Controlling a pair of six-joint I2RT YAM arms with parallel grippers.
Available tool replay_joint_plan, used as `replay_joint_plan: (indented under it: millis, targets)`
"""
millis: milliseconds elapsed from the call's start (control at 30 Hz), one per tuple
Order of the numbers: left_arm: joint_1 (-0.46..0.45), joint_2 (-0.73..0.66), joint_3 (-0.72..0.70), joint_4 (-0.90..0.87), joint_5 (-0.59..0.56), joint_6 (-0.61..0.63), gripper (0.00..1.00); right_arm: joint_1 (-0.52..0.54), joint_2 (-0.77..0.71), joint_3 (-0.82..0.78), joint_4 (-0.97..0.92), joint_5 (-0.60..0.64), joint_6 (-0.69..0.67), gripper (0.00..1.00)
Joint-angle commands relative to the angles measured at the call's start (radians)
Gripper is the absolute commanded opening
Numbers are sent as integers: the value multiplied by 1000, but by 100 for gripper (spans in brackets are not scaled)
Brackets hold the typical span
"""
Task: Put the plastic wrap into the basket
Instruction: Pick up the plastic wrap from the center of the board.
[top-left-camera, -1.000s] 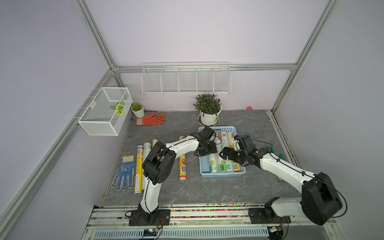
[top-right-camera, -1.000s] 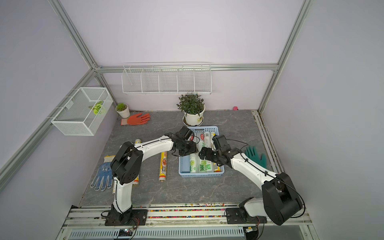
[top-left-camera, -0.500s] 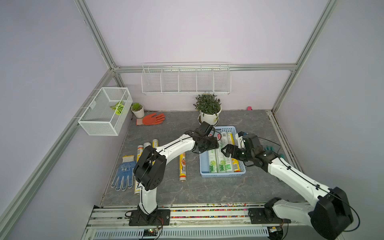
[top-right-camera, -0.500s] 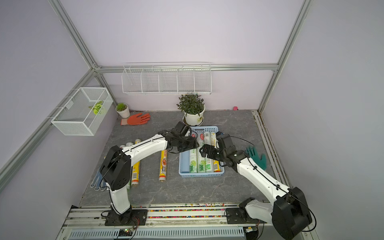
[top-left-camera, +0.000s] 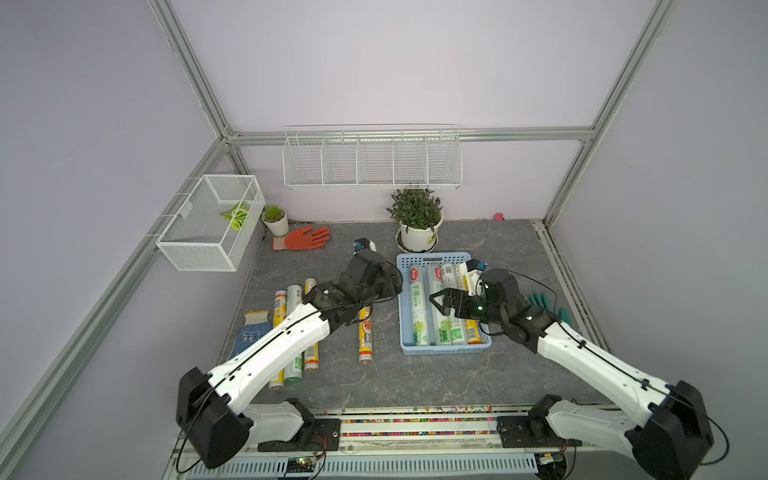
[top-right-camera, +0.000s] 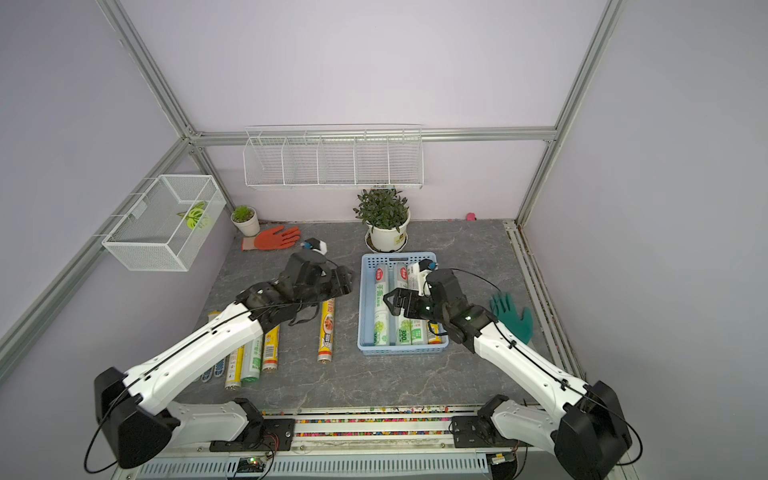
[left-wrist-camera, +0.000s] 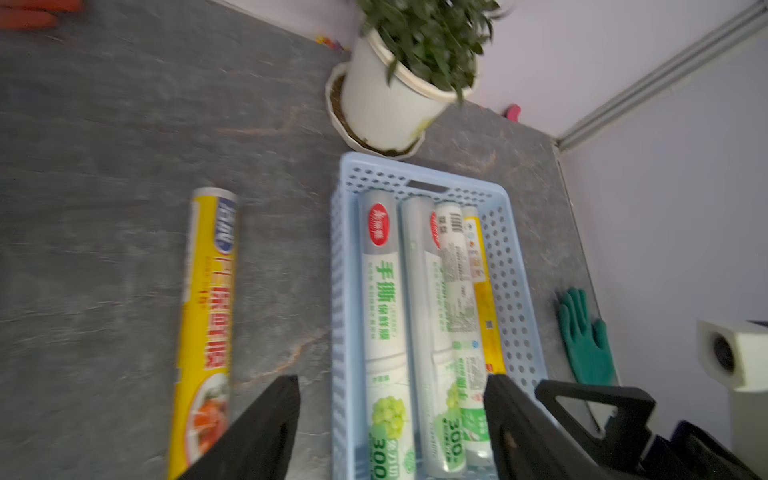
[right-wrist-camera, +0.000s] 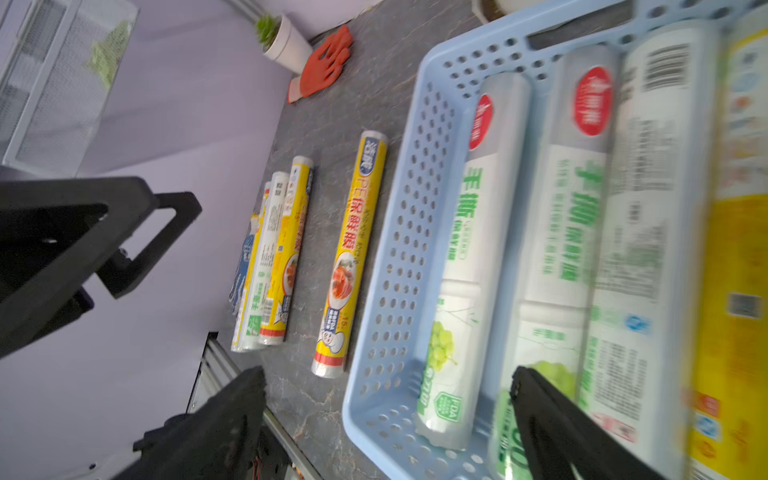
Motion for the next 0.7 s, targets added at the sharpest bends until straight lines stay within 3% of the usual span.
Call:
replay_joint_plan:
  millis: [0,167,333,667]
  targets:
    - [109,-114,-126,-63,-158,28,75,102,115,98,46,48,-41,97]
    - [368,-302,-304,-63,-110,60,75,251,342,298,10,103,-94,97]
    - [624,-303,-372,-66,-19,81,75,341,558,502,-24,89,-119,97]
    - [765,7,-315,-18,33,115,75,394,854,759,-22,2,-61,98]
